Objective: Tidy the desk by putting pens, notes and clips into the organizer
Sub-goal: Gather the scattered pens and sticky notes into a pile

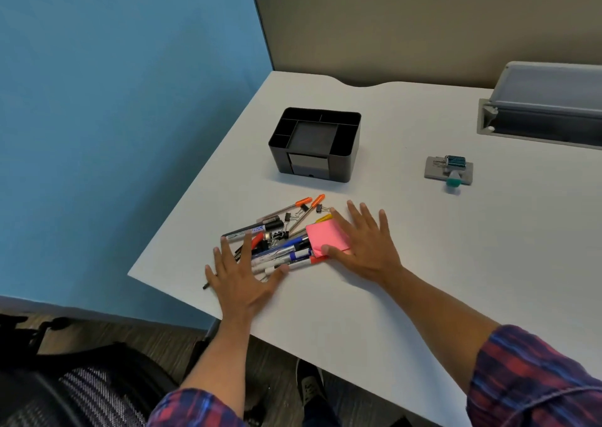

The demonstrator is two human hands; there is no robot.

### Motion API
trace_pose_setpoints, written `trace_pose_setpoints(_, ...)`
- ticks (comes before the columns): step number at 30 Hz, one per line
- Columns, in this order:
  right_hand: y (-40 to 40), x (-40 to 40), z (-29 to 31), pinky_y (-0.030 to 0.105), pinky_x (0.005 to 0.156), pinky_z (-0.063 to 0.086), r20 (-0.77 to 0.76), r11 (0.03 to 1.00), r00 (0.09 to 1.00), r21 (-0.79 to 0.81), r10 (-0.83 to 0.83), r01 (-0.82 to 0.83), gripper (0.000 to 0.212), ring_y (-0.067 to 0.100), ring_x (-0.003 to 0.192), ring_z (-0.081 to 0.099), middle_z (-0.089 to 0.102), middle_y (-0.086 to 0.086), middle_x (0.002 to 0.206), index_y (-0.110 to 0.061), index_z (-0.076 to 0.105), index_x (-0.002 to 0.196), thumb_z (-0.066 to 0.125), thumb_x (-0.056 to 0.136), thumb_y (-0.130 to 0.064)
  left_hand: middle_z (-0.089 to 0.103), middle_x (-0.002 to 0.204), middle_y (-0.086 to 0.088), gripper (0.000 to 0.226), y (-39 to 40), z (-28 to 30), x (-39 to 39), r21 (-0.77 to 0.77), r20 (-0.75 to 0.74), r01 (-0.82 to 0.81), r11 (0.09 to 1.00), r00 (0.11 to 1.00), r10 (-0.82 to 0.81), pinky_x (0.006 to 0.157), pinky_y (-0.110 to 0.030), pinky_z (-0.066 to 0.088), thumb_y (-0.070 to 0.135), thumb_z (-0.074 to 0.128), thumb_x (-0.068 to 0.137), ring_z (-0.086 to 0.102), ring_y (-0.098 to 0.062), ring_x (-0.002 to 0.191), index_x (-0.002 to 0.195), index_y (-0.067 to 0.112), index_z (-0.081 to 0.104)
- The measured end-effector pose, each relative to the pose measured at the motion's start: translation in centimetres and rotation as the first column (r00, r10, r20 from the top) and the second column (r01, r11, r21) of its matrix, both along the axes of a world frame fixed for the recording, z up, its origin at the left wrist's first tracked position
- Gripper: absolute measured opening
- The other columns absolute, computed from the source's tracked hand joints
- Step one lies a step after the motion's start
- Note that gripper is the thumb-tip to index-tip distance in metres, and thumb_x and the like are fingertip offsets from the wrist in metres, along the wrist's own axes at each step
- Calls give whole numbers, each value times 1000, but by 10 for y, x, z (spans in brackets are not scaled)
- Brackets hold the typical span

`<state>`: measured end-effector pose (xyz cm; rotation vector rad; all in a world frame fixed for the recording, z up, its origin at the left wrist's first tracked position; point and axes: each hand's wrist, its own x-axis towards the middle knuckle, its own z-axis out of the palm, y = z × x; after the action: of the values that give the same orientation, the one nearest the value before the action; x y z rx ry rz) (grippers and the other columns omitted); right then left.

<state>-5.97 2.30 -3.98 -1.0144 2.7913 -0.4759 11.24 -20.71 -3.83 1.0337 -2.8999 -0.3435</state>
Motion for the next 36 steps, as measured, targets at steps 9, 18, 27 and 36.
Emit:
trace_pose_setpoints(9,-28,-4,1,58,120,-6,-9,997,998,51,57,-56,92,28,154,-6,0,5,167,-40,-5,157,5,81,-91,16,167,-1,99,15,-2,-18,-17,-97,43,999,994,-45,119,-62,14,93,26,78,19,-24,153,158,37,12)
trace_pose_setpoints(18,-53,-17,0,59,119,-5,-24,992,995,83,93,-91,88,28,154,-2,2,7,167,-37,5,158,6,84,-86,22,166,0,91,33,-7,-18,-22,-124,-21,1000,992,18,118,-60,18,81,30,86,25,-25,151,159,30,17)
trace_pose_setpoints(27,-62,-16,-3,60,119,-6,-18,984,991,123,136,-132,85,31,153,-9,-5,8,167,-40,-4,156,6,85,-85,26,165,-2,88,49,-6,-11,-23,-144,-110,994,984,106,120,-58,19,75,28,89,26,-27,151,159,22,20)
trace_pose_setpoints(36,-55,-12,11,56,121,-2,-14,990,990,-13,140,-140,78,27,154,1,4,6,167,-37,7,158,10,92,-78,25,165,-7,78,56,4,-10,-58,-273,-71,996,961,53,126,-47,4,59,35,95,17,-22,154,158,13,25)
